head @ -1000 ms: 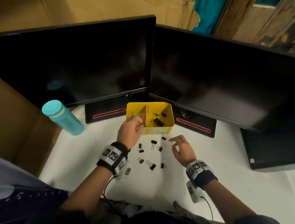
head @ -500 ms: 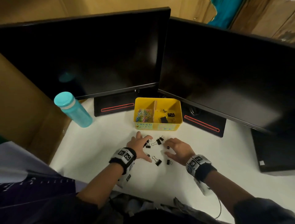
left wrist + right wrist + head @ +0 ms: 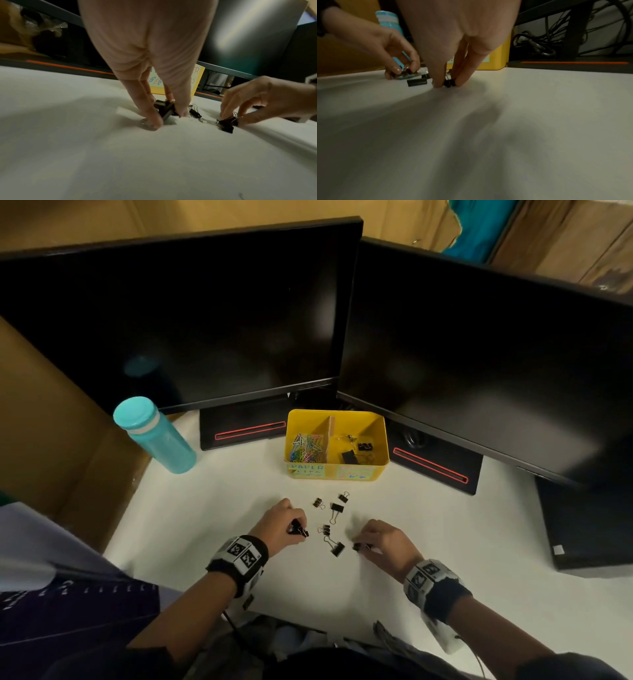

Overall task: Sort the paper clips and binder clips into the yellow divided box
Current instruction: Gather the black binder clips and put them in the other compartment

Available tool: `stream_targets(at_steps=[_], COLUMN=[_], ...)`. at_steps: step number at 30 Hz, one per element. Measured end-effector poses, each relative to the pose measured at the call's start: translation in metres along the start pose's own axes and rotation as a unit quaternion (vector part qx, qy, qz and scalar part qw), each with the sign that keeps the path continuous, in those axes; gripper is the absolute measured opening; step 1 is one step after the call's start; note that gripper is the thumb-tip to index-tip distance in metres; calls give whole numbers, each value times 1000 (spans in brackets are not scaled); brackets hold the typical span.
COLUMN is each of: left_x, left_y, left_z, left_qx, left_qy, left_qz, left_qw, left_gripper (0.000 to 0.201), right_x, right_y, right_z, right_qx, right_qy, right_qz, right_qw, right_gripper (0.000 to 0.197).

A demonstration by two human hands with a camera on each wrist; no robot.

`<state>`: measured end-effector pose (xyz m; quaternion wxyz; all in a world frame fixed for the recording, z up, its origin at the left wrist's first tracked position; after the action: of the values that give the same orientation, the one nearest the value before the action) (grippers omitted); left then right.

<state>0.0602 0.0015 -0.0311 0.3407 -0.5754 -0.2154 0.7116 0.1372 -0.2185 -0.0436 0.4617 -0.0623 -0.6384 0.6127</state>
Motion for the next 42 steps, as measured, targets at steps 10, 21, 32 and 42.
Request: stream_targets(at_steps=[10,21,32,42], left_x=[-93,-104,-40,-27], left_y=[-48,-69,21,20], left_z=[-54,-88,-46,-36], left_qx=[-222,-301,-49,-9], left_qy=[134,148,-37,12], left_qz=[64,-6,-77,-177], left_qw=[964,942,995,984], left_gripper=[5,3,53,19], right_x=[-21,10,-48,1], right_y=[-7,-110,-74,-3], right_z=[-5,-37,-33,-43], right_qx=[9,-288,-208,24], right_qy=[113,90,281,150], right_qz=[-54,-179,-61,13], right_qw=[992,937,935,988], right_gripper=[20,6,27,73])
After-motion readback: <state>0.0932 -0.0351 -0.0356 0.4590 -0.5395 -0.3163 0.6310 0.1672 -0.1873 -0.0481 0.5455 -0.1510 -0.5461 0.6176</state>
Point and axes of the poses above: each hand's wrist, its own z-axis away from the middle knuckle, its own y-axis out of the palm, x = y × z, the point moved 4 cm from there along -z, towards the middle knuckle, and after that the axes turned 13 degrees about y, right-handed, at the moved point
